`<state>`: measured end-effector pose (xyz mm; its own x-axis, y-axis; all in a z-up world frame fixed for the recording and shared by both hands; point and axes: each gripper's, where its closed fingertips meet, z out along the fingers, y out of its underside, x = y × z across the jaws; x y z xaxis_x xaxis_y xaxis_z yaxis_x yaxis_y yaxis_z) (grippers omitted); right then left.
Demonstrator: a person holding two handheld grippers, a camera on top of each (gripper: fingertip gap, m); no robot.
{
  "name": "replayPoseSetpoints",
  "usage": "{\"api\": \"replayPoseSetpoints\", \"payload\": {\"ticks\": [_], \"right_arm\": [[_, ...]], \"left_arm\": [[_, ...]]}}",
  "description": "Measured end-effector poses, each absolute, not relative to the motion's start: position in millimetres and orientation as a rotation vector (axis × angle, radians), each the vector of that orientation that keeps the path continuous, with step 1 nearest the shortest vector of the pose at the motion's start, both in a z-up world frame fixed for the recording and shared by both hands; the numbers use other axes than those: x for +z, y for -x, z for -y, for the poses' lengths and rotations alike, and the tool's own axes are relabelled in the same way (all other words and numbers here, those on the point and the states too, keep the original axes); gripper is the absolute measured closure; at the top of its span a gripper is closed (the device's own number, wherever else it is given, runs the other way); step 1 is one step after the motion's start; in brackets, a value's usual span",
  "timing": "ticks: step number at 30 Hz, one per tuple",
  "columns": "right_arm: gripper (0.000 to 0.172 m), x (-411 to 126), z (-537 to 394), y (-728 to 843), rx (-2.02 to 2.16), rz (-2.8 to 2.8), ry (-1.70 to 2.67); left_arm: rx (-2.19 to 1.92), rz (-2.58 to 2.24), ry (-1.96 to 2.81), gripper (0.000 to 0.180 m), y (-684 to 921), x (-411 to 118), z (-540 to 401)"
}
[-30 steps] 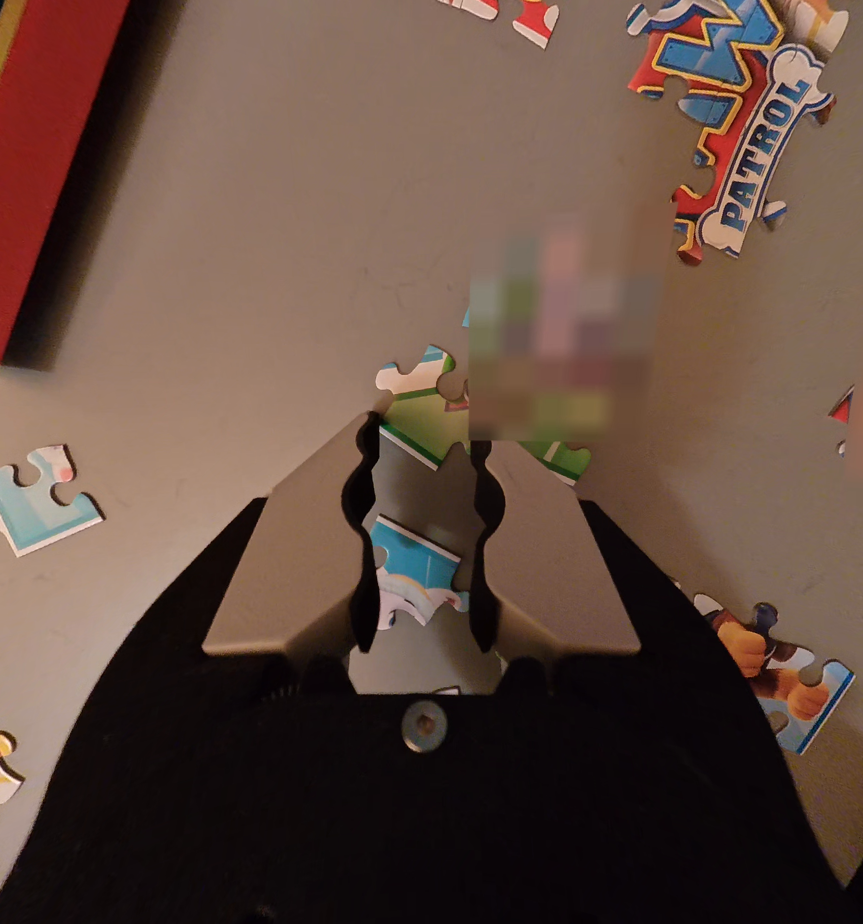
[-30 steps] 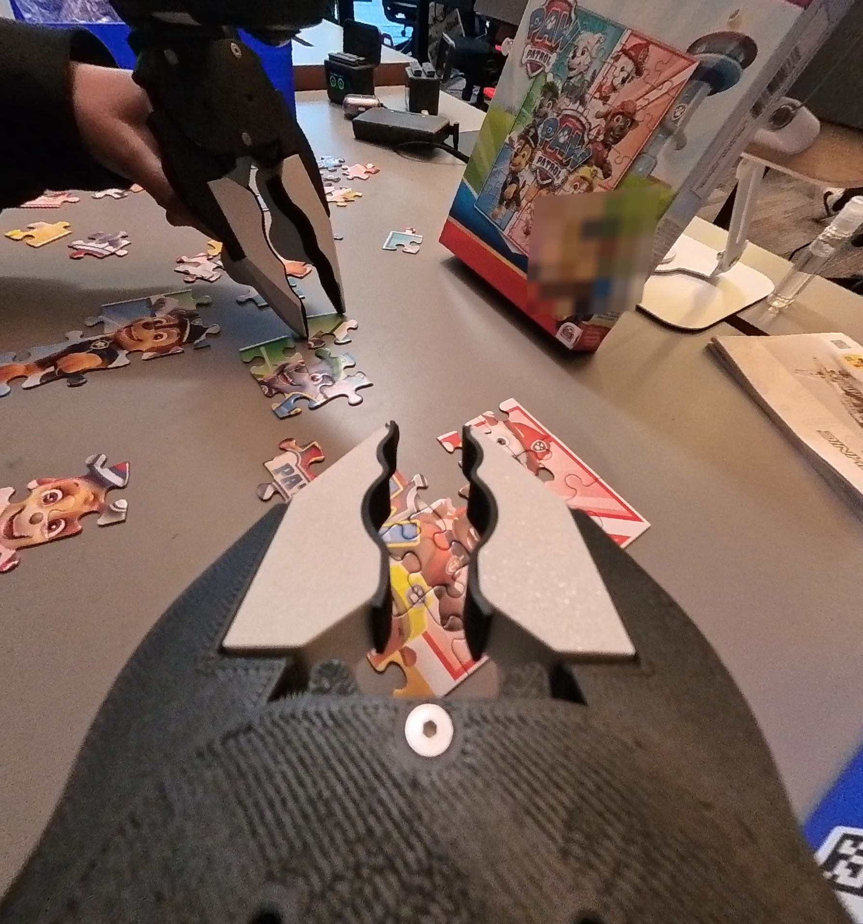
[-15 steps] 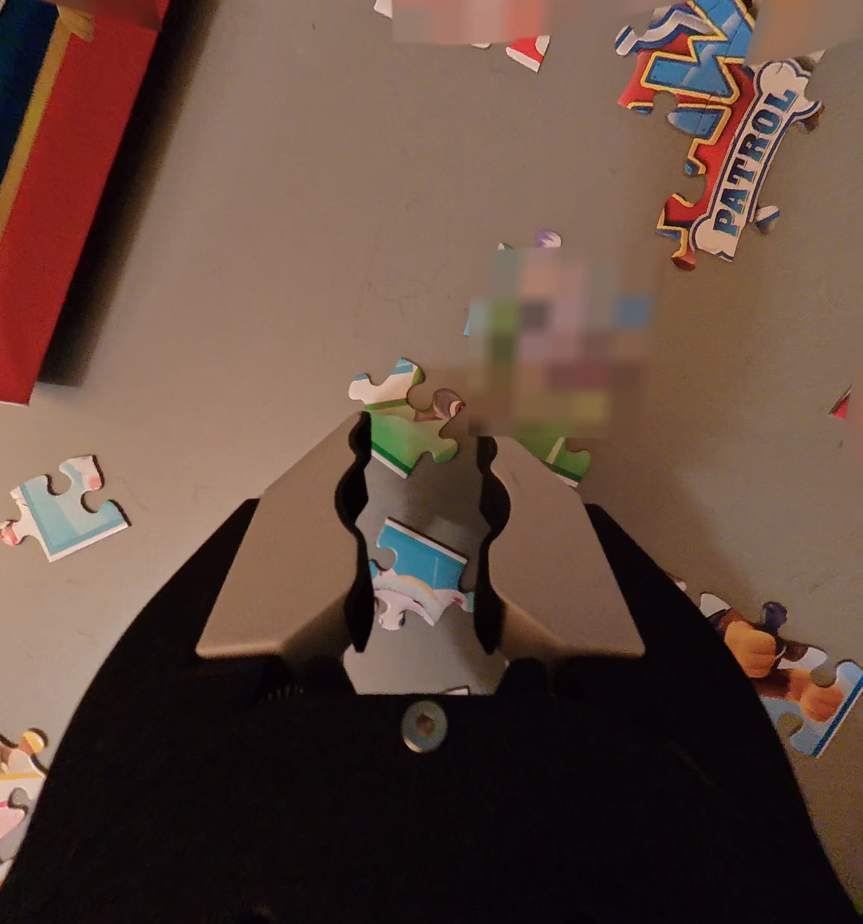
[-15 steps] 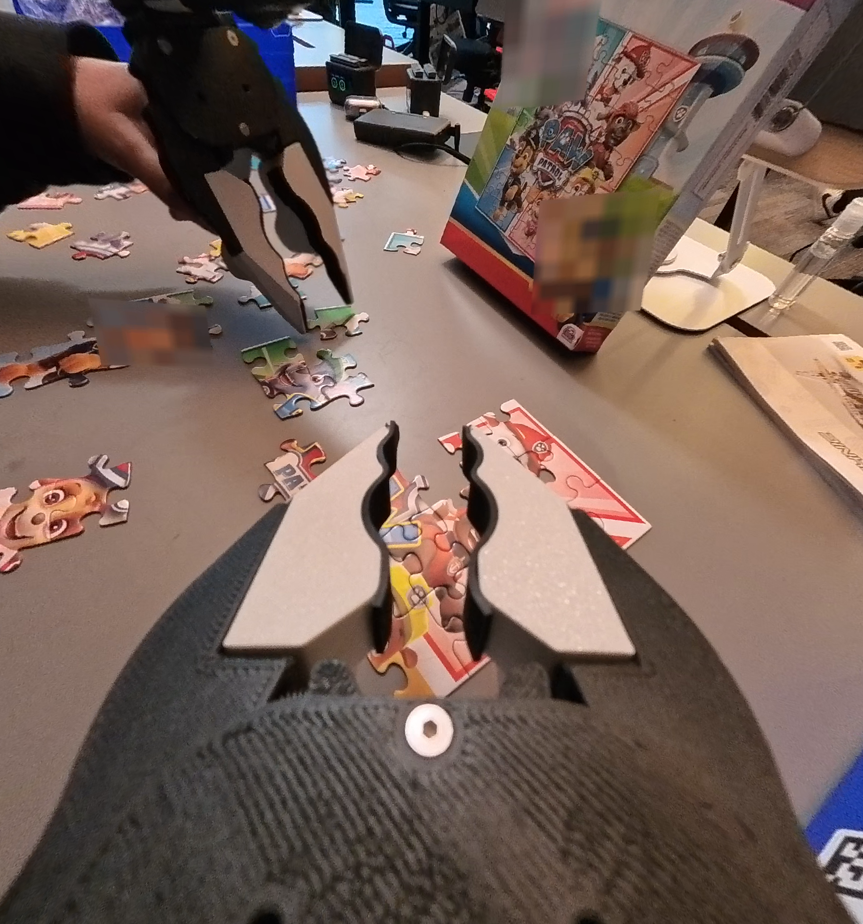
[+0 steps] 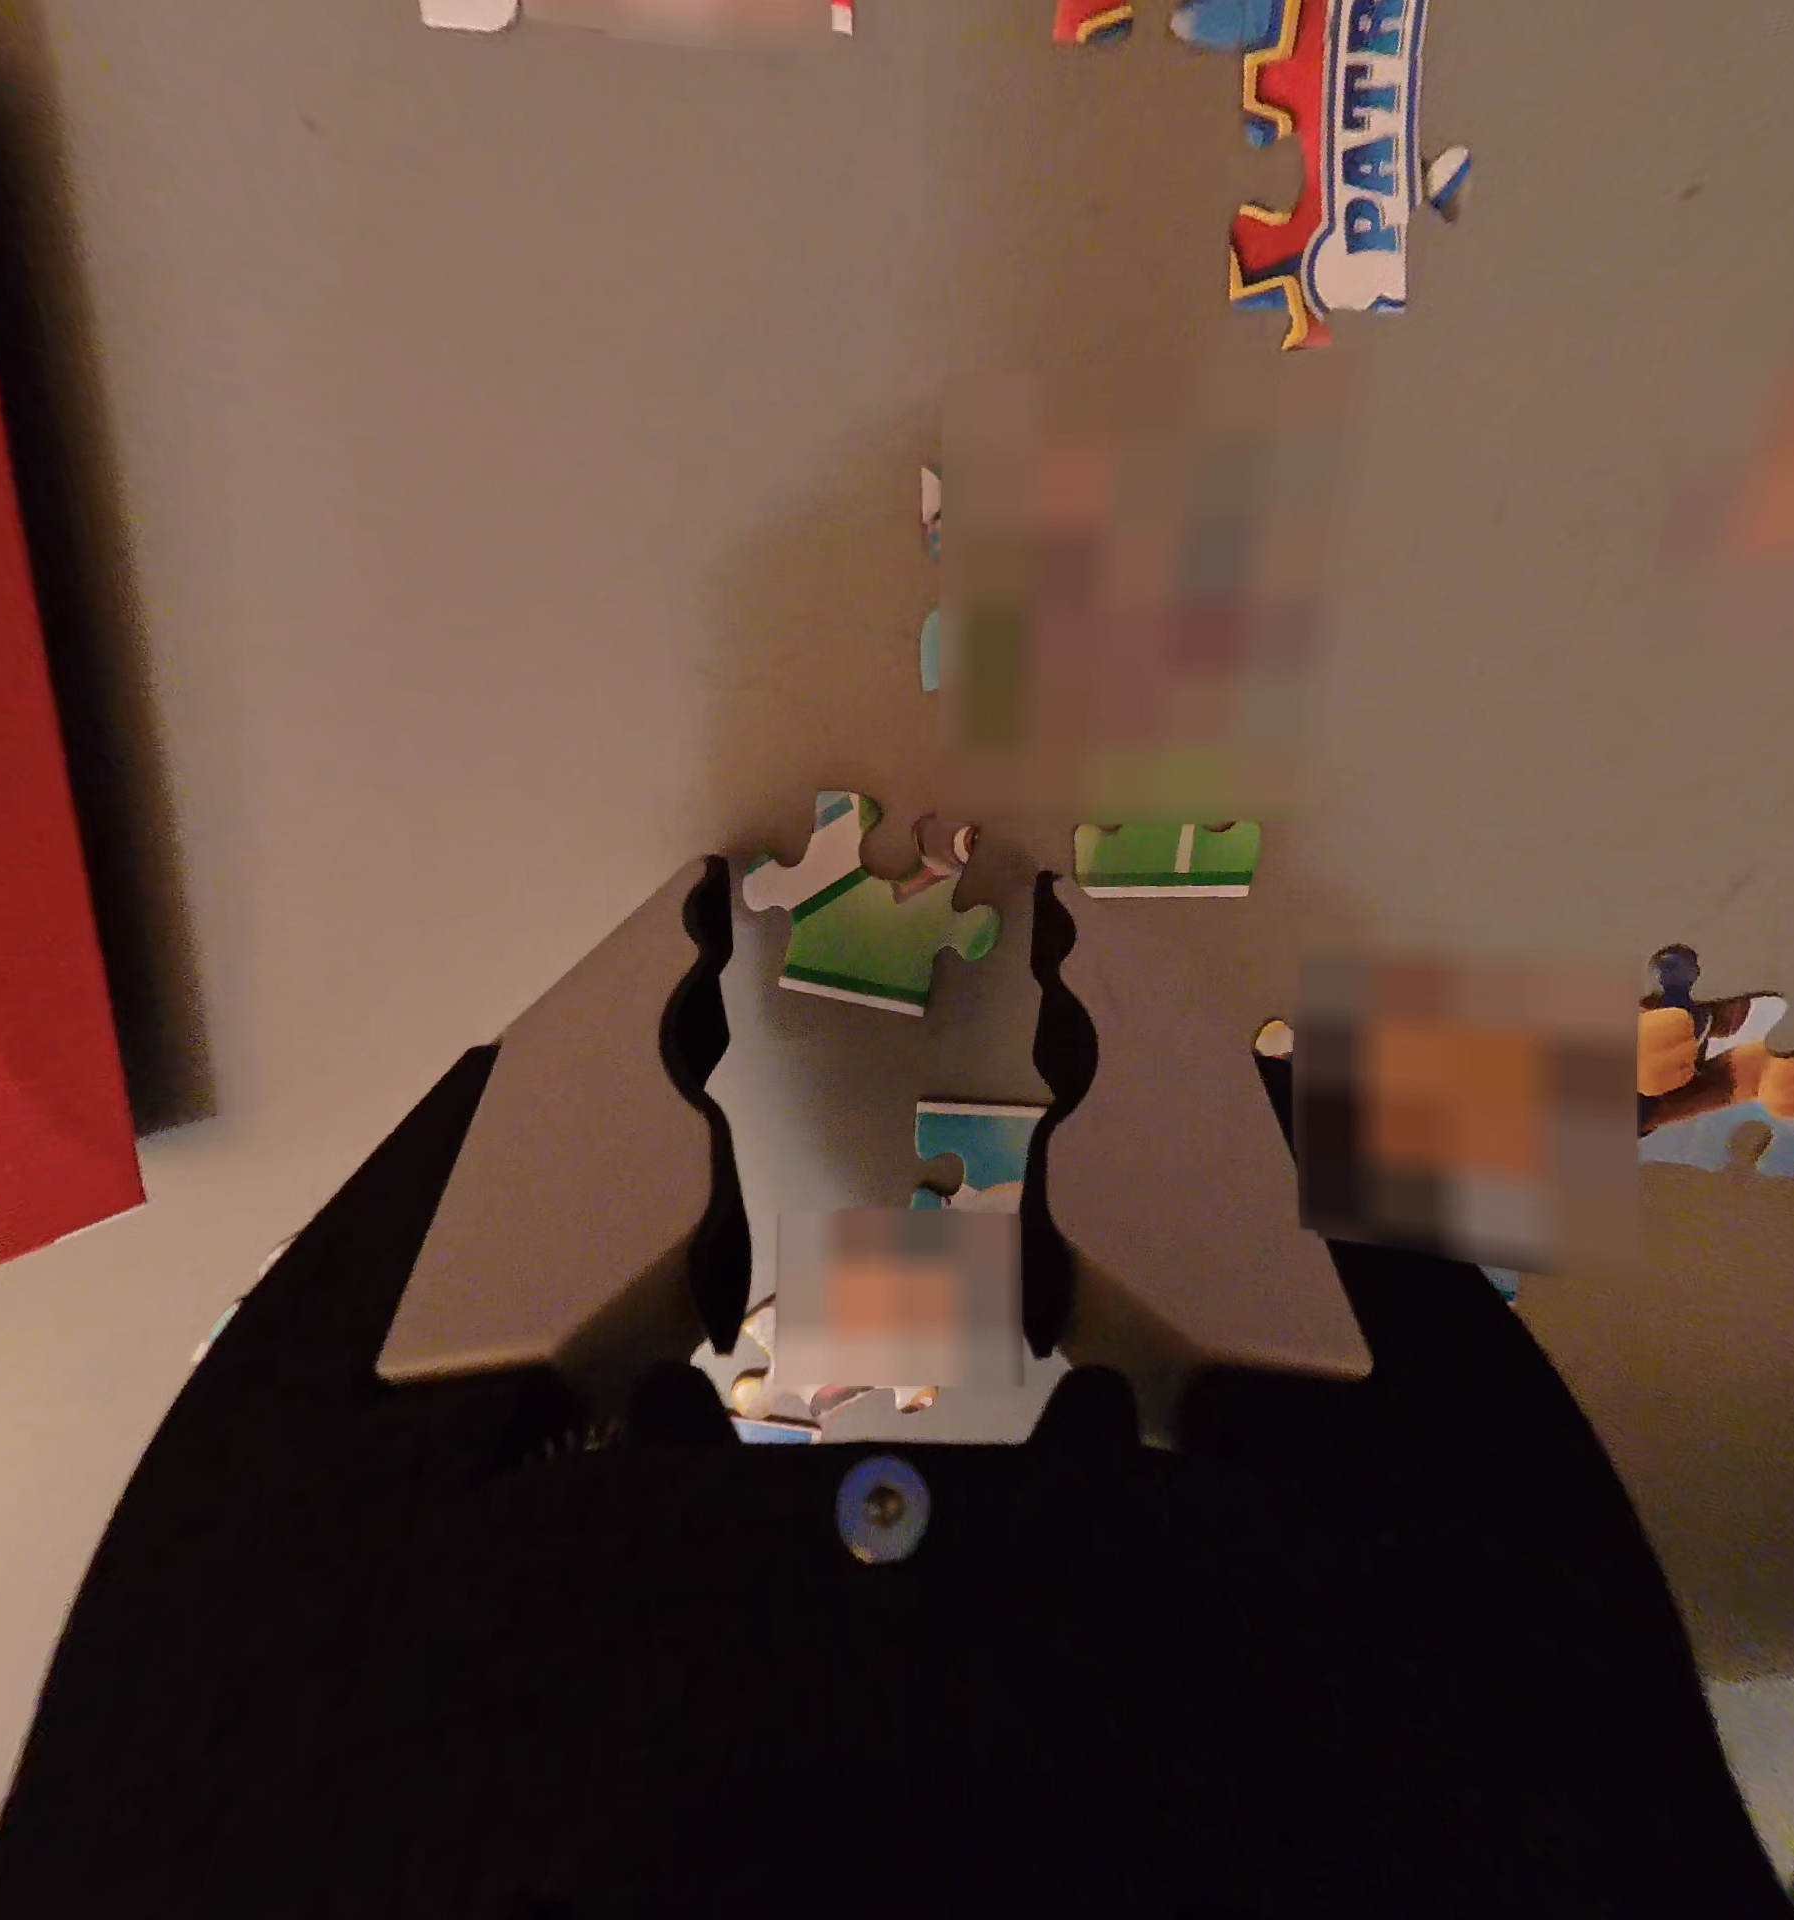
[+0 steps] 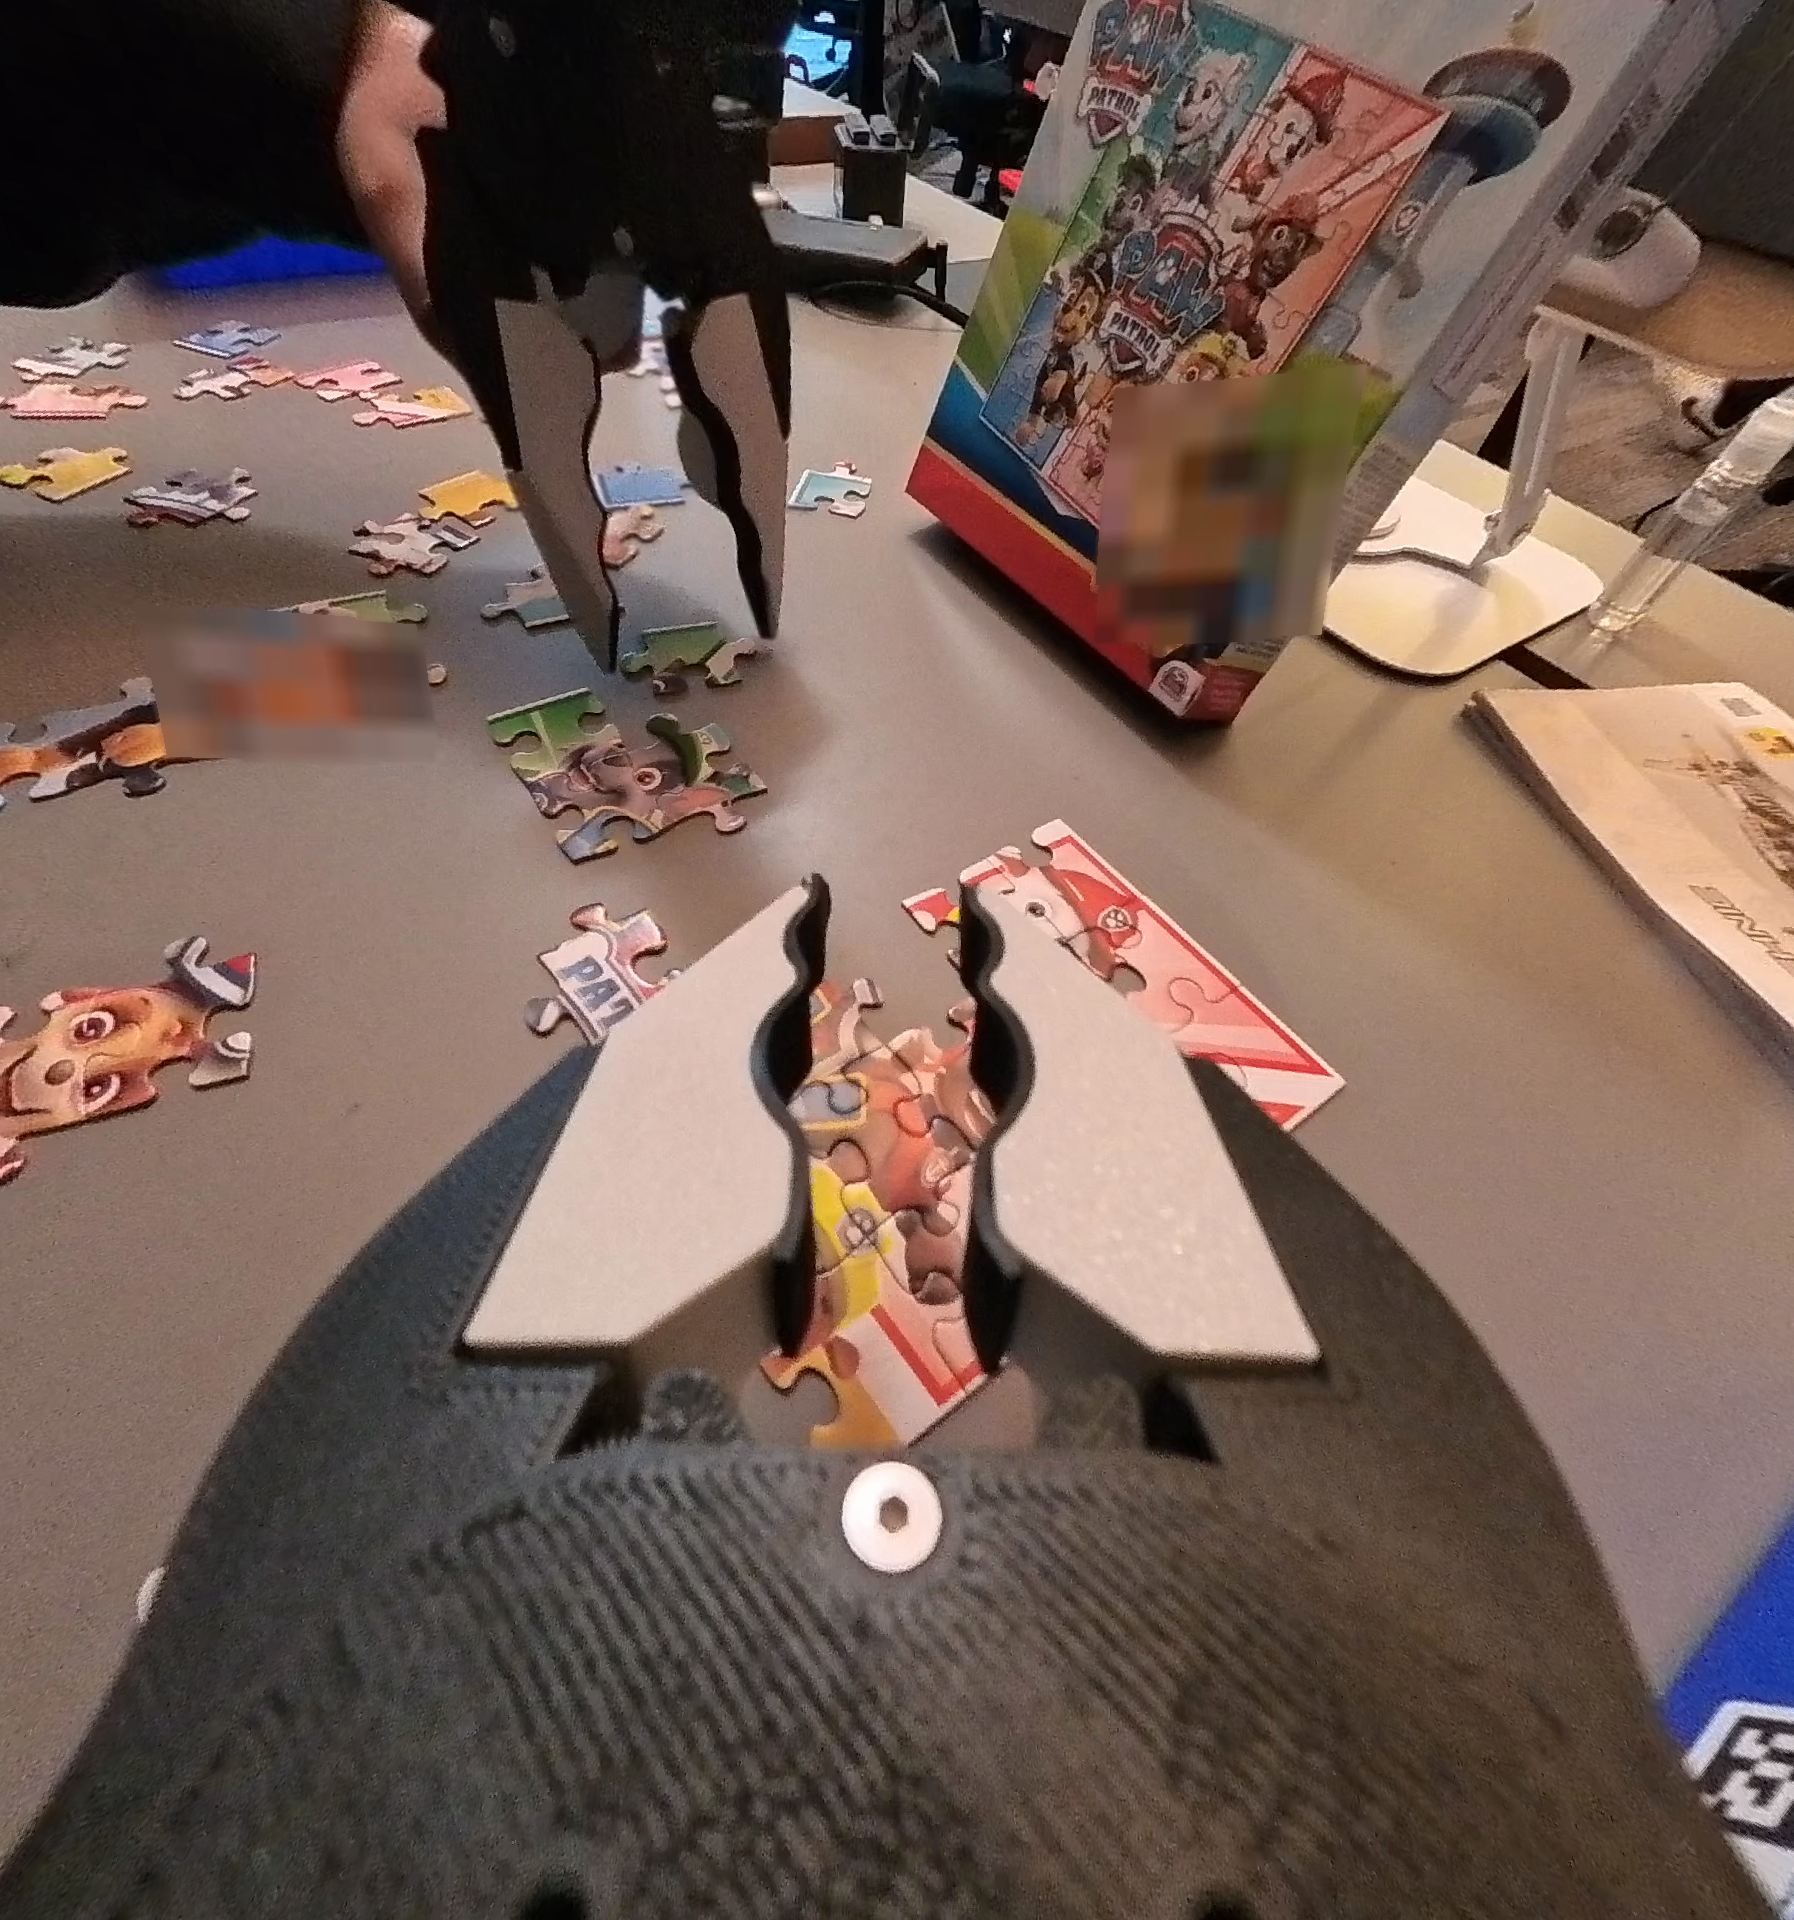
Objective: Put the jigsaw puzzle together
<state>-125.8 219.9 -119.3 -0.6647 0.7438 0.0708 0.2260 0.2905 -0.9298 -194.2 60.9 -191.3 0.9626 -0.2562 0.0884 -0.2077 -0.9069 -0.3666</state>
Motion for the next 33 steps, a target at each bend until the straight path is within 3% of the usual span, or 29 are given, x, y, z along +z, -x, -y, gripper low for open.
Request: {"api": "replayPoseSetpoints", "payload": {"ticks": [4,7,33], "right_arm": [[0.148,-120,-220,126,1.365,2.068,0.865],[0.148,-121,-219,126,1.358,2.074,0.862],[0.148,-121,-219,126,1.35,2.074,0.859]], "left_arm": [[-0.109,-0.355,2.741,0.125,195,-197,-61],[-0.1,-0.312,2.743,0.14,195,-196,-59],[-0.121,-0.111,2.767,0.14,173,-194,-74]]}}
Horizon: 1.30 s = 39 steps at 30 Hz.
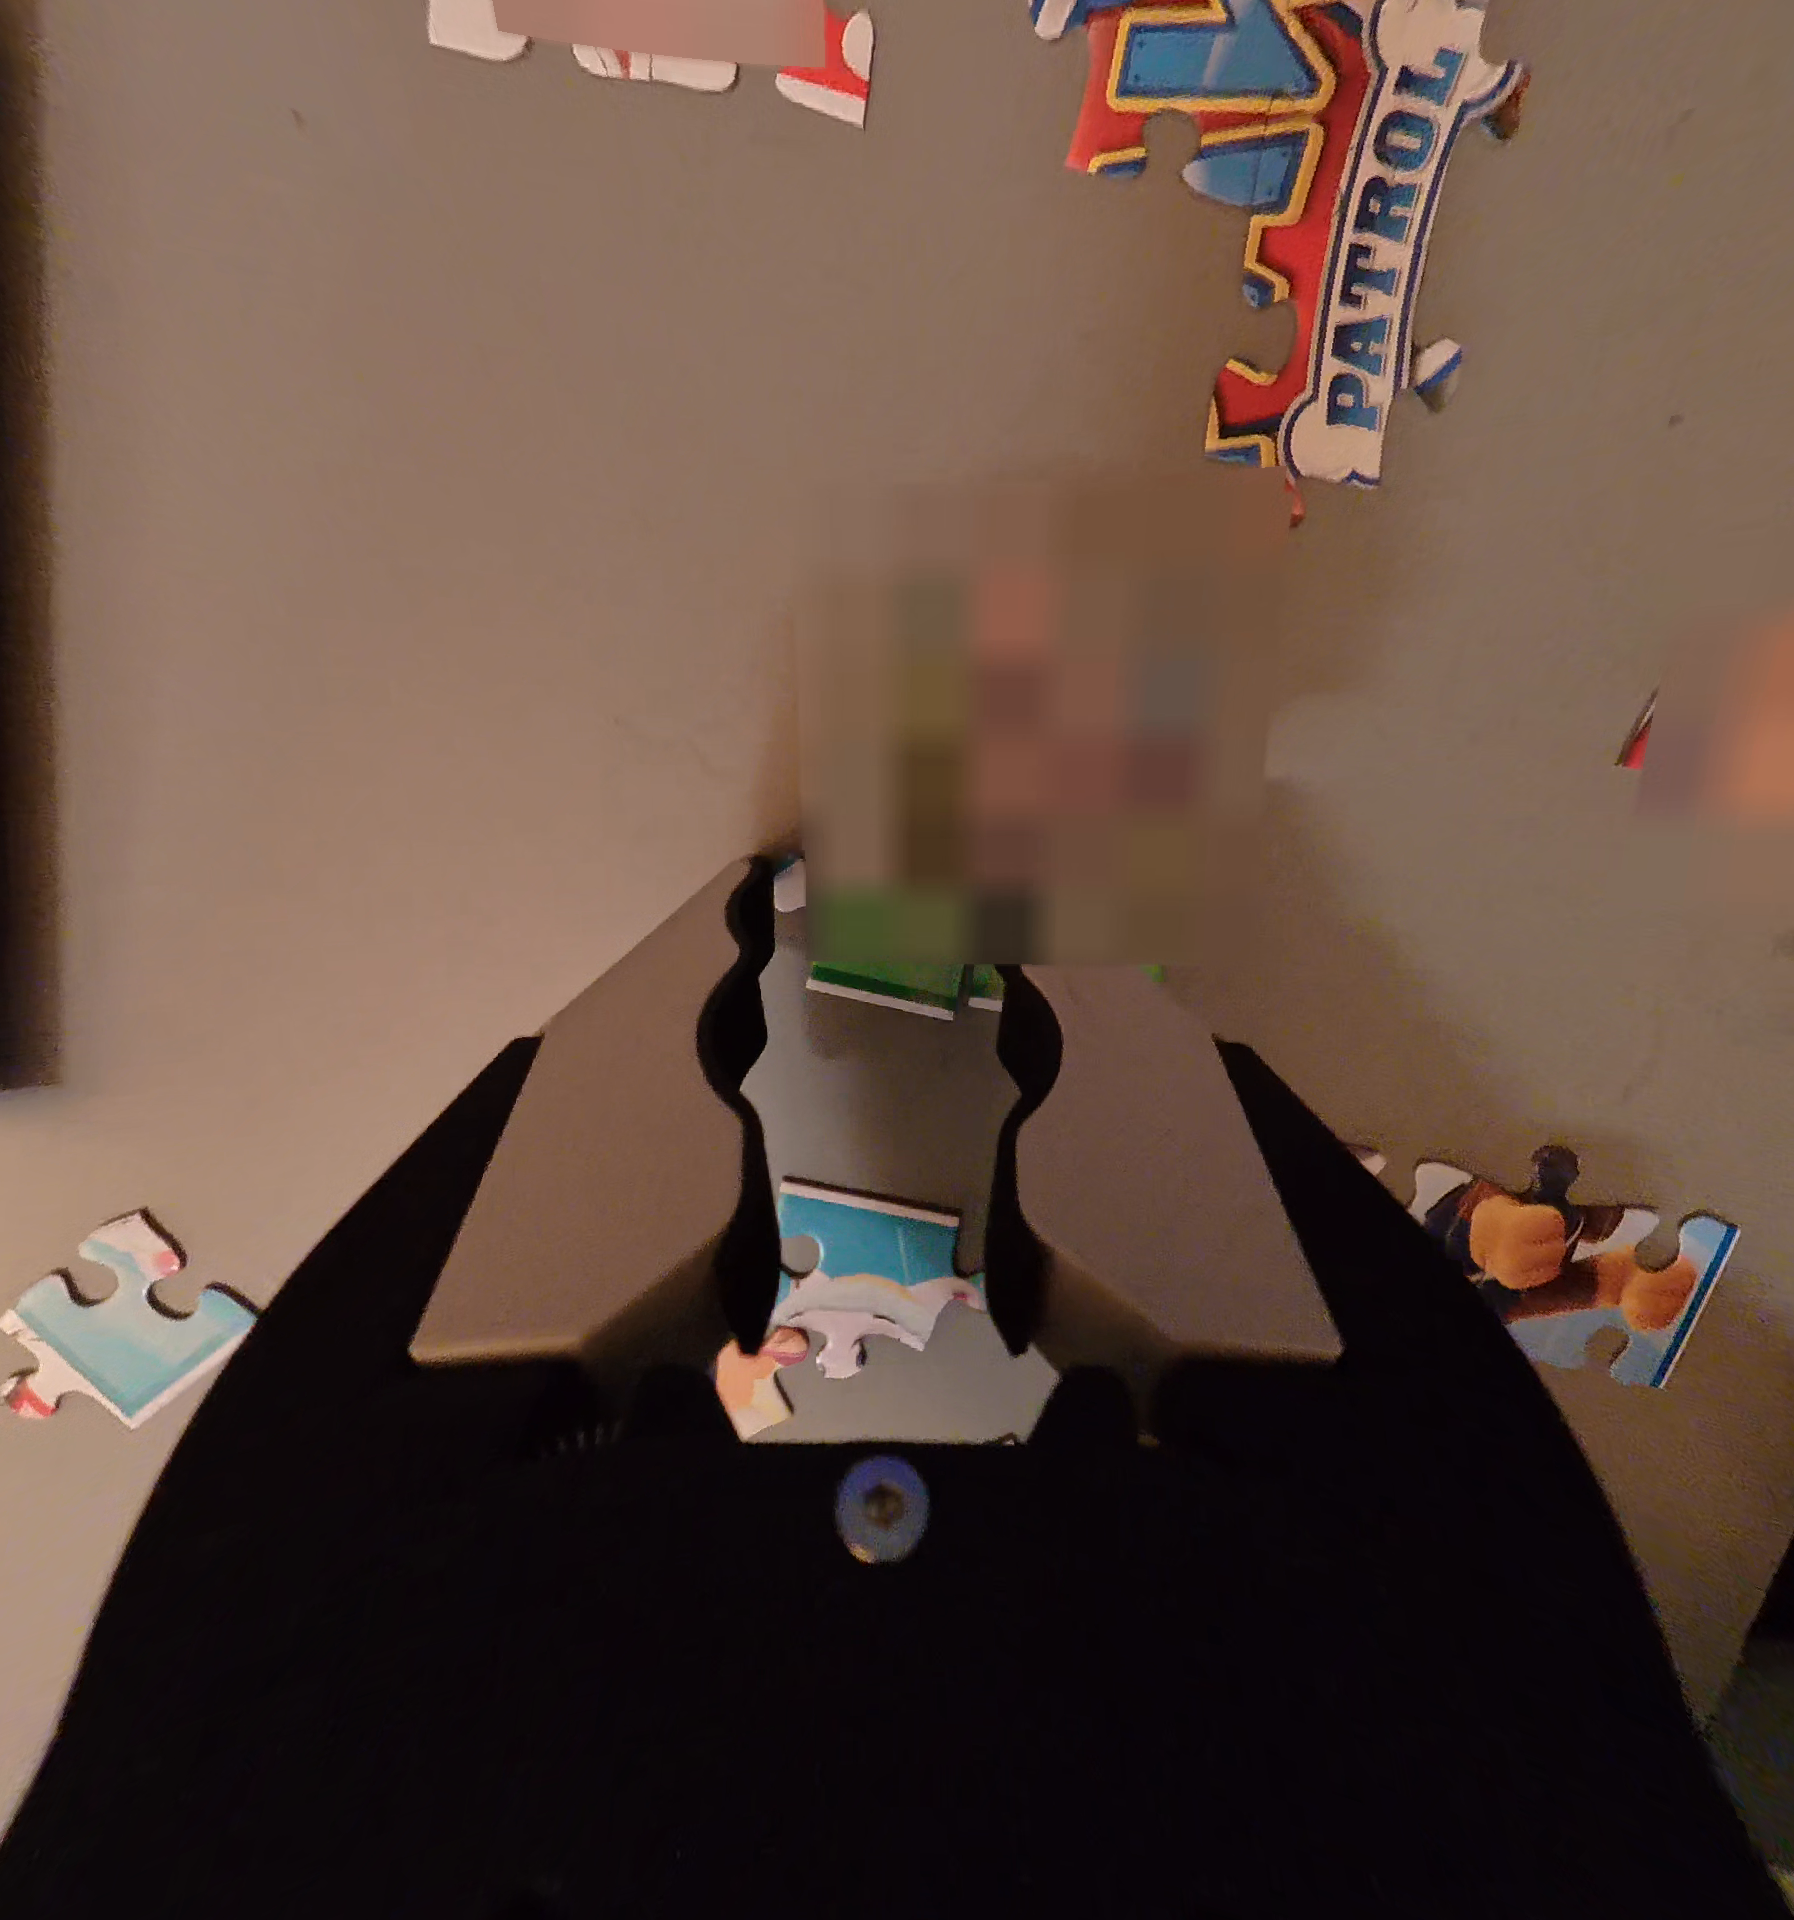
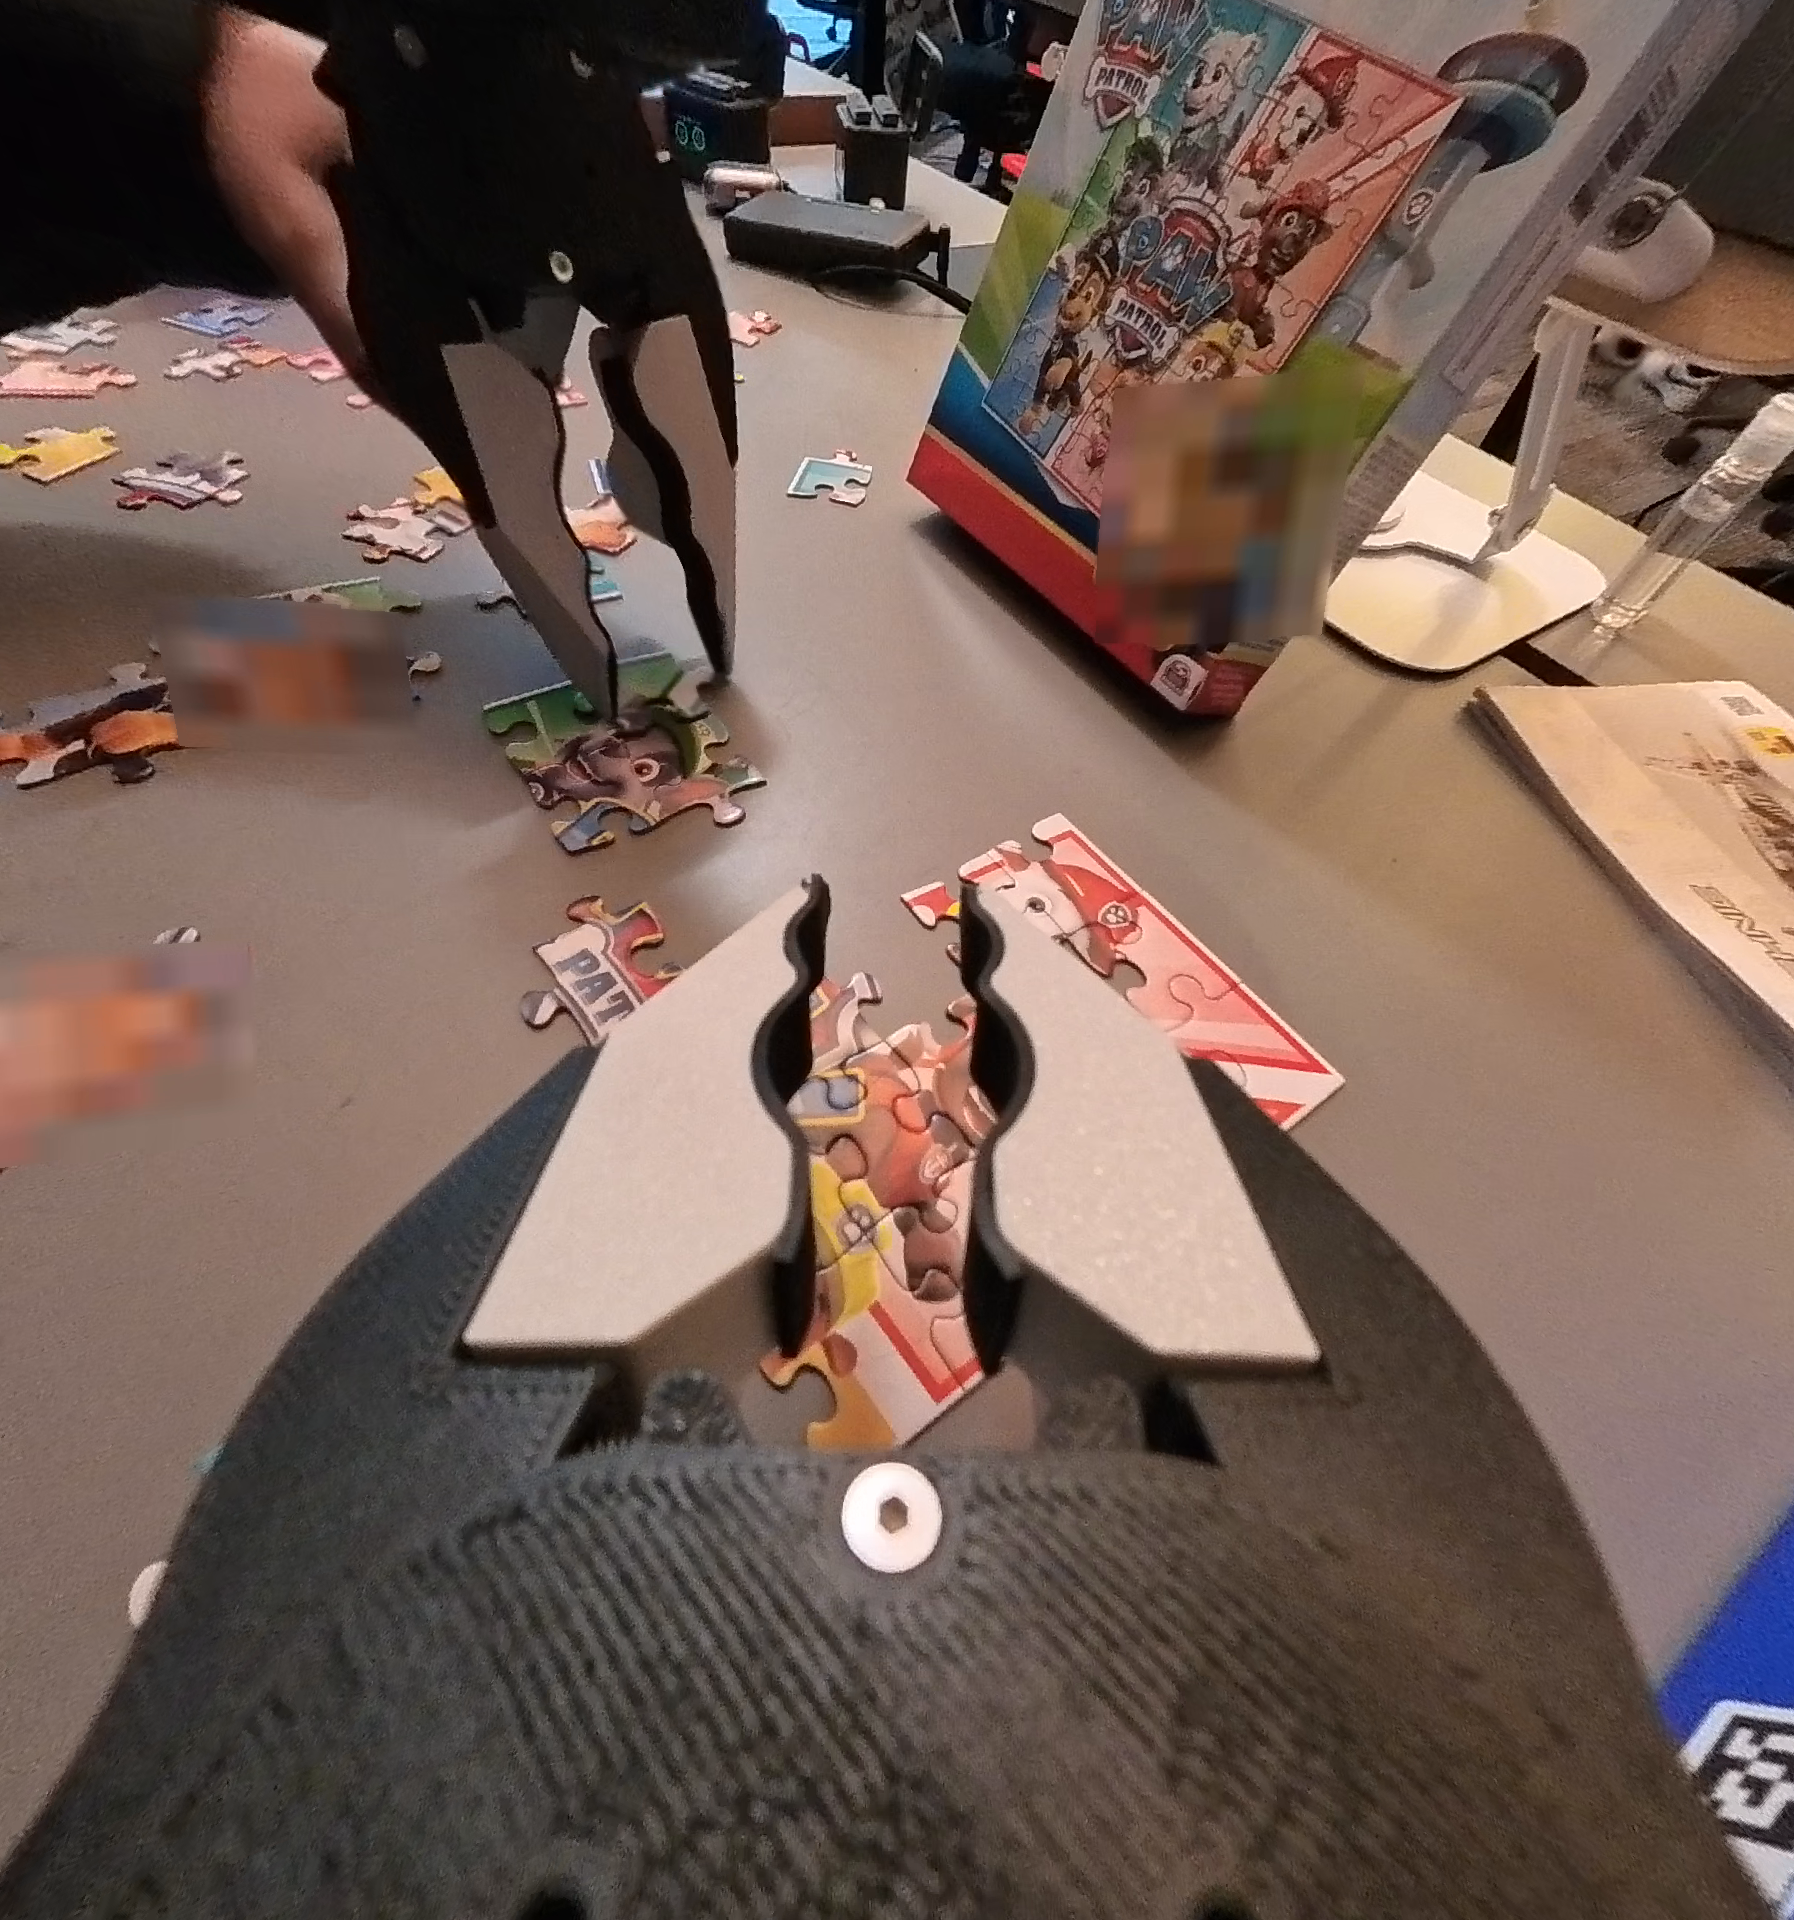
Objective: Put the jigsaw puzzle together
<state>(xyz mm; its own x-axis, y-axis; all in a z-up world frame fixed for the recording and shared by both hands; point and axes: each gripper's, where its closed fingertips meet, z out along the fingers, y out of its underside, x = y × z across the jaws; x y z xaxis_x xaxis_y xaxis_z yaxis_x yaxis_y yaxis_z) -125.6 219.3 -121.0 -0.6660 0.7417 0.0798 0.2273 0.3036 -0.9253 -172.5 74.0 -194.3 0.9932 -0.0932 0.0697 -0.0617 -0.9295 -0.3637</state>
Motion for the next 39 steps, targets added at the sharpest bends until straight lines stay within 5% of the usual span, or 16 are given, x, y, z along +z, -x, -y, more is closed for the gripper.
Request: {"api": "replayPoseSetpoints", "payload": {"ticks": [39], "right_arm": [[0.148,-120.6,-218.4,125.4,1.35,2.075,0.854]], "left_arm": [[-0.142,0.016,2.728,0.145,174.3,-190.2,-71.5]]}}
